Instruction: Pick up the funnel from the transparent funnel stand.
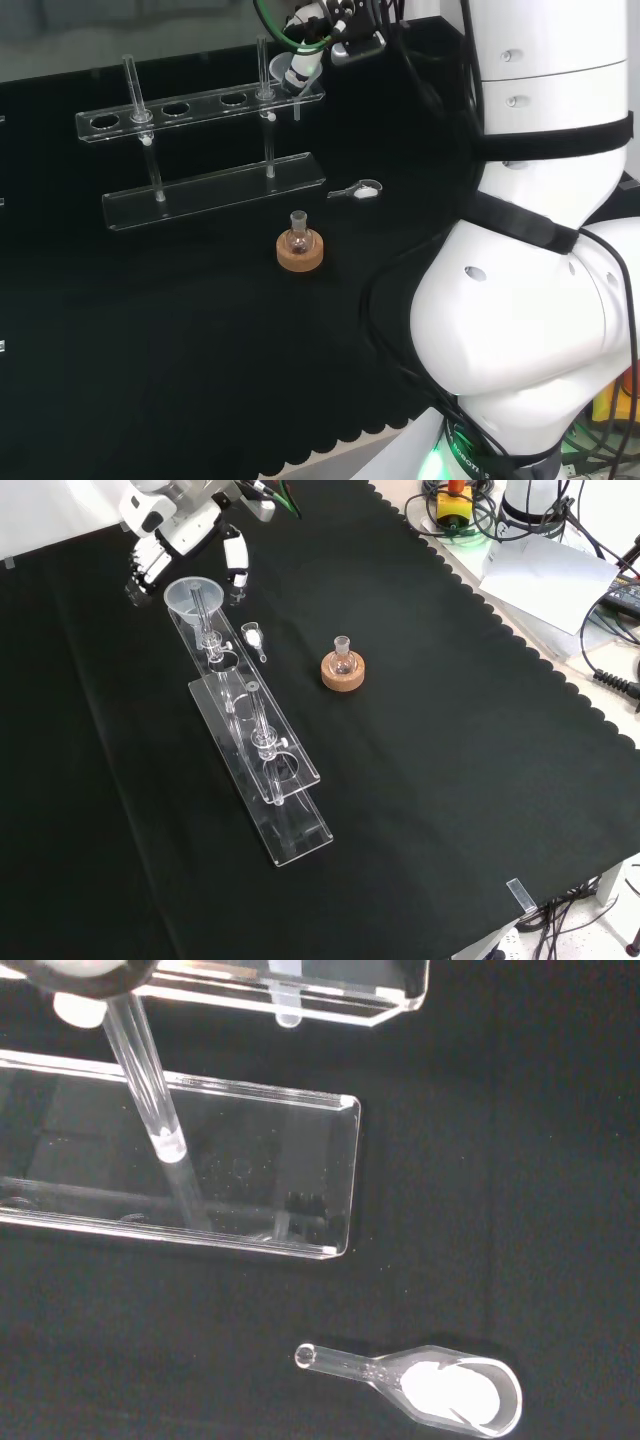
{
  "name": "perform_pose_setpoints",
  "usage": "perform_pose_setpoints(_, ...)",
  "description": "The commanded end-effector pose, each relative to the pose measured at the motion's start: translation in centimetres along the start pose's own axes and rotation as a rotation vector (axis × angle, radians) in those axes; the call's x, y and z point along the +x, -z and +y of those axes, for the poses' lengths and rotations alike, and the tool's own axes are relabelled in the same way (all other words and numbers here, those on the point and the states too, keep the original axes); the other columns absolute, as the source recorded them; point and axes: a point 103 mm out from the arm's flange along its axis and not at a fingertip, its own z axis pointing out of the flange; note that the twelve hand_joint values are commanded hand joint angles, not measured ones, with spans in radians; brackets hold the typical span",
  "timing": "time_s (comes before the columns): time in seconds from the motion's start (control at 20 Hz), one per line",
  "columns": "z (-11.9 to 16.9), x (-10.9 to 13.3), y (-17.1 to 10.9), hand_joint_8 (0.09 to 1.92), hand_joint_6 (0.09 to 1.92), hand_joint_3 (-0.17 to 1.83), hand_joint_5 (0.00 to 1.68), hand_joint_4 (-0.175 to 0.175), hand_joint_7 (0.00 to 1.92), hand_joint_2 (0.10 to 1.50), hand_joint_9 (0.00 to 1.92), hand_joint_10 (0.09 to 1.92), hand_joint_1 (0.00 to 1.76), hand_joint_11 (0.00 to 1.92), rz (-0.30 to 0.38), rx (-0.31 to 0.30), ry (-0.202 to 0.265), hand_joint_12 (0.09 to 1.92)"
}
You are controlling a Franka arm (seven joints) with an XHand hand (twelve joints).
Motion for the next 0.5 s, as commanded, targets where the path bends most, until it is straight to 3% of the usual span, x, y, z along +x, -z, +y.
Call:
perform_pose_setpoints(0.05,0.64,0.16,-0.23,0.27,0.09,0.45,0.02,-0.048,0.0,0.65,0.08,0.87,0.71,0.16,-0.008,0.03,0.001,1.56)
perform_pose_setpoints(0.5,0.94,-0.23,-0.47,0.3,0.09,0.46,0.03,-0.047,0.0,0.64,0.16,0.84,0.71,0.17,-0.016,0.036,0.006,1.56)
